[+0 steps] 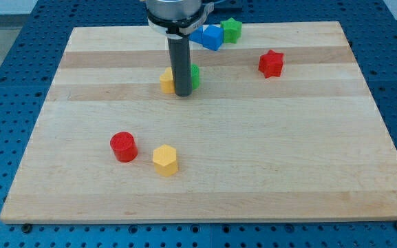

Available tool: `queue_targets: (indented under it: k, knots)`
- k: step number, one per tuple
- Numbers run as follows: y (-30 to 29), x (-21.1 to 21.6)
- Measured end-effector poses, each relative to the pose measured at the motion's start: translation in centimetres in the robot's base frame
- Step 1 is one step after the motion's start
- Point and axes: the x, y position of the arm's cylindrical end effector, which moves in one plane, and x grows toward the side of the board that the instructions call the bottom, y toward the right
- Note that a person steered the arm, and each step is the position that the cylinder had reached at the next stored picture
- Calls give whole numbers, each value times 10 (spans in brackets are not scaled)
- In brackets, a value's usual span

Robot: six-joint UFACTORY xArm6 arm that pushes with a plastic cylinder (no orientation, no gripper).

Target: Pus the green circle close to the blue cube

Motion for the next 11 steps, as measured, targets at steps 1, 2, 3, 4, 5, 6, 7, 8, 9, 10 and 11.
queue_targets:
  k: [1,2,3,4,5,6,7,8,9,10,11]
  knots:
    - [9,-11]
    - [-6,-35]
    - [-4,-46]
    - [14,-47]
    - [28,-50]
    - [31,-61]
    - [30,-78]
    - [30,-88]
    - [30,-89]
    - [30,-90]
    - [31,-99]
